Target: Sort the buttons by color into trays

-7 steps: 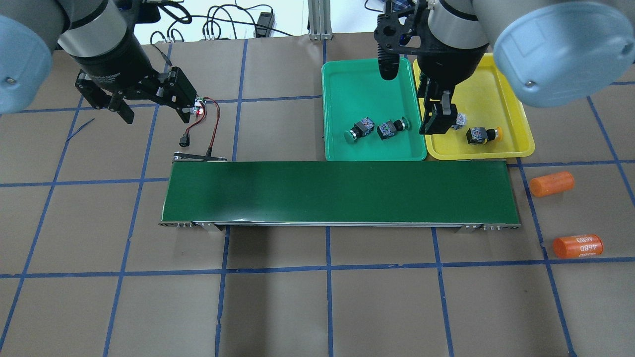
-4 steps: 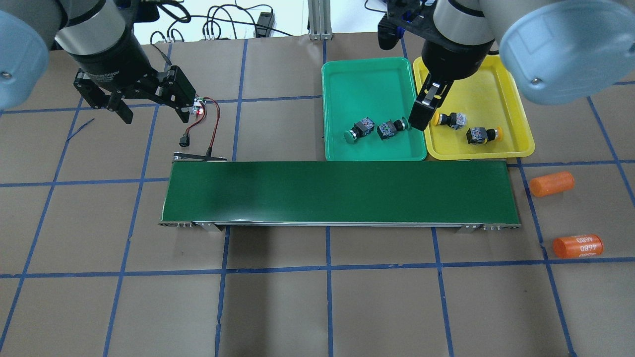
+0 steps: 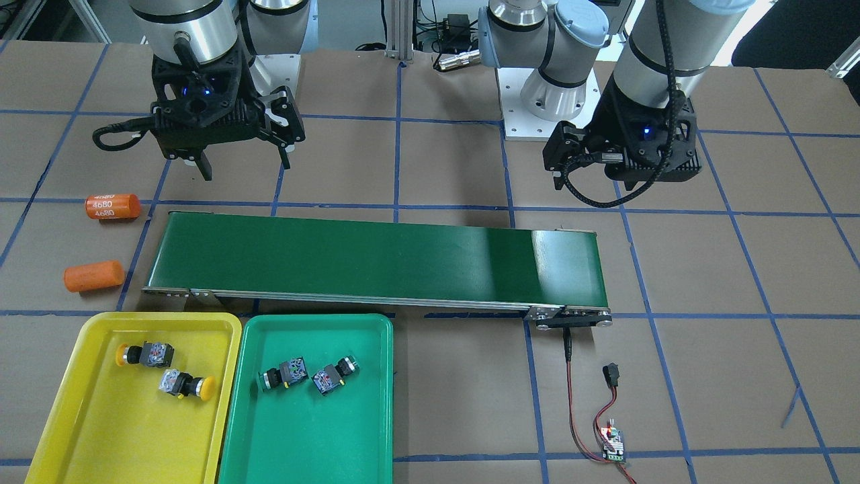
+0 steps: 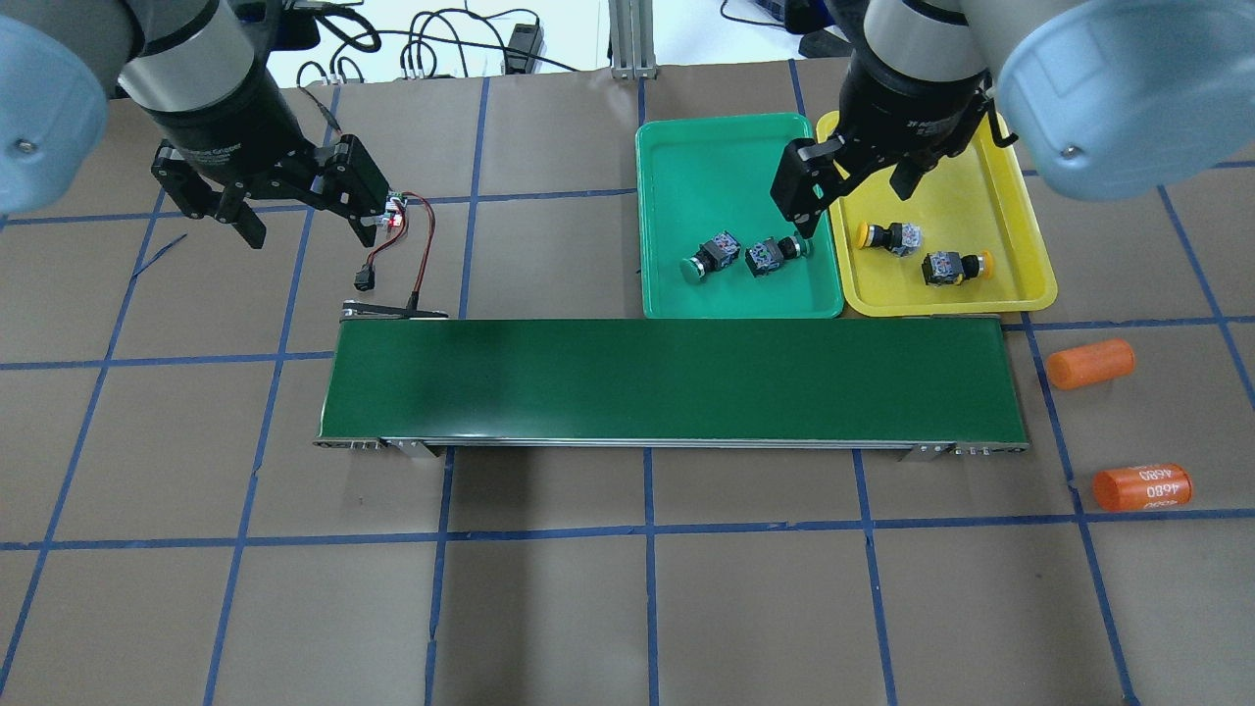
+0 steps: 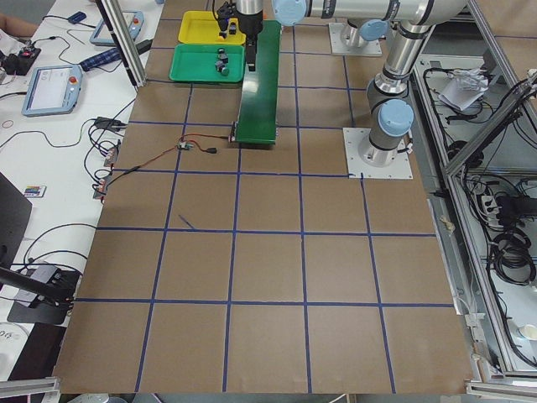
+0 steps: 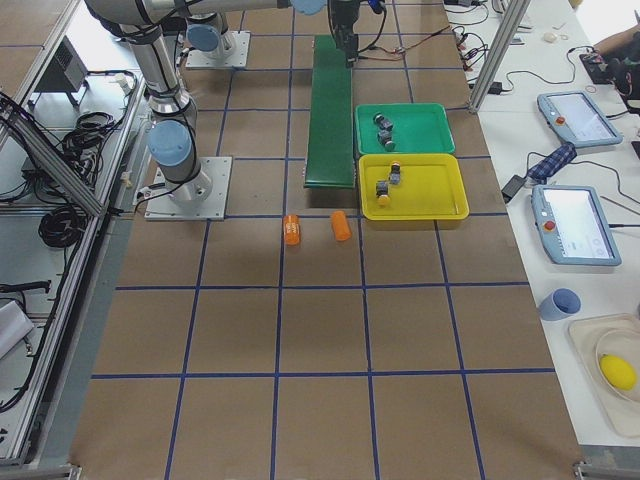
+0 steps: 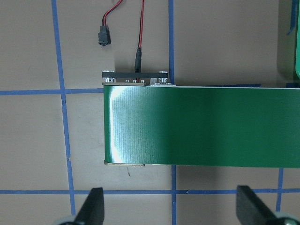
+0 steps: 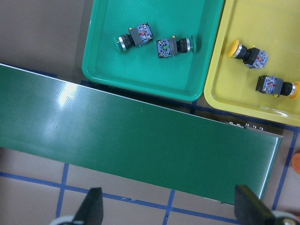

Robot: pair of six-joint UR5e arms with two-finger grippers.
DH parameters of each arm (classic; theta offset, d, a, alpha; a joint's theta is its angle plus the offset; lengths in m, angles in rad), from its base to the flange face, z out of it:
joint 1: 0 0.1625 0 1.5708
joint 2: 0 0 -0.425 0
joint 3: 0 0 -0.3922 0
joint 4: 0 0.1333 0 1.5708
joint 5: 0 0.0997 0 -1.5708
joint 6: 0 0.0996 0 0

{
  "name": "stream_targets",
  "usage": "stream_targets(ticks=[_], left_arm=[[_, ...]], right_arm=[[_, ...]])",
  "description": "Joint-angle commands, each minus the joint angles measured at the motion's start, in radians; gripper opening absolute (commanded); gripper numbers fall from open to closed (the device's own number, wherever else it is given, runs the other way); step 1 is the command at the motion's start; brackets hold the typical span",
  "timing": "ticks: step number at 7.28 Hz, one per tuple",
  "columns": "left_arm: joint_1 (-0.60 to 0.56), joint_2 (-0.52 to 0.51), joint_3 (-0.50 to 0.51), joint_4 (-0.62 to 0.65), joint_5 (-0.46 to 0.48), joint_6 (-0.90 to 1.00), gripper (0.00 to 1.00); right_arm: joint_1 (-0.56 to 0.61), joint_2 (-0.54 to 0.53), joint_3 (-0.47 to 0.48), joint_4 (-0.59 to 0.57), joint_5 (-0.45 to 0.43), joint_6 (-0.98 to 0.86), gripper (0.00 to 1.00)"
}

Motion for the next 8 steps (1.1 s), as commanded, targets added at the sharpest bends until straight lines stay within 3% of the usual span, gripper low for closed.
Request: stream_targets(ticks=[1, 8], left_arm=[[0.001, 0.018, -0.006, 0.001, 0.002, 0.005, 1.0], [0.001, 0.011, 0.002, -0.004, -0.001, 0.008, 1.0]], right_arm=[[0.0, -0.017, 0.003, 0.003, 0.0, 0.163, 1.0], [0.0, -0.015, 0.012, -0.006, -0.006, 0.162, 1.0]])
